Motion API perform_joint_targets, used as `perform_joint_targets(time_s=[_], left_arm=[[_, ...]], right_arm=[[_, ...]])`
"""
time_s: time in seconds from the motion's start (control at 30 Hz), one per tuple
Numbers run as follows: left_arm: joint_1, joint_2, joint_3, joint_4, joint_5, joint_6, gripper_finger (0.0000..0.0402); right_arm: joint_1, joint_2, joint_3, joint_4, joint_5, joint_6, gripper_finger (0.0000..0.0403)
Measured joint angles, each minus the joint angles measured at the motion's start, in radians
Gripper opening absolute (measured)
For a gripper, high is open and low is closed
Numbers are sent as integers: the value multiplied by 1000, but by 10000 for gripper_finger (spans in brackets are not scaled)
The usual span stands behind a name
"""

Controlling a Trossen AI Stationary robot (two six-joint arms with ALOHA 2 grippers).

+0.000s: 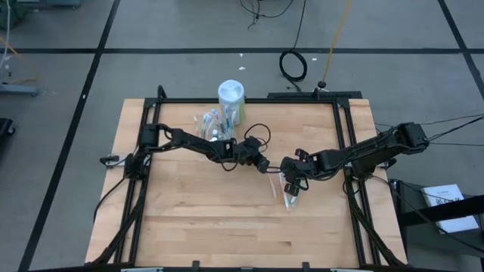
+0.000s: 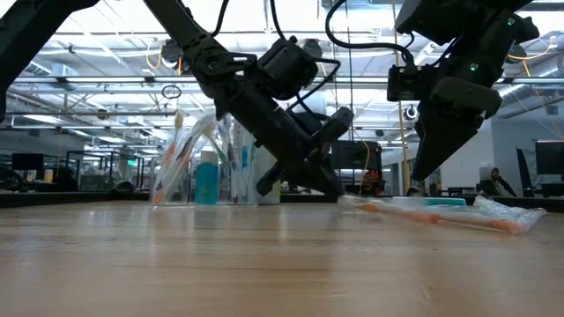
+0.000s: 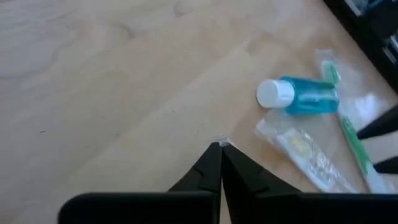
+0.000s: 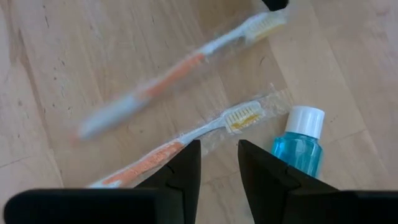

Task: Pick & Place toothbrushing station
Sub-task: Put the left orange toothbrush into the transparent organizer

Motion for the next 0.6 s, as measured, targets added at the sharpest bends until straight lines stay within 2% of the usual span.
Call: perform_joint_targets(time_s=[0.17, 0.37, 0.47, 0.6], left_arm=[[4, -51, -1, -33, 24, 96, 5], [-2, -248, -1, -215, -1, 248, 3], [-18, -387, 0, -365, -95, 345, 4], [-66, -559, 0, -586, -368, 362, 2]], right_arm=[[0, 0, 0, -2, 0, 0, 102], [0, 0, 0, -8, 0, -1, 102], [1, 0, 0, -9, 0, -3, 103], [2, 0, 0, -6, -1, -4, 102]])
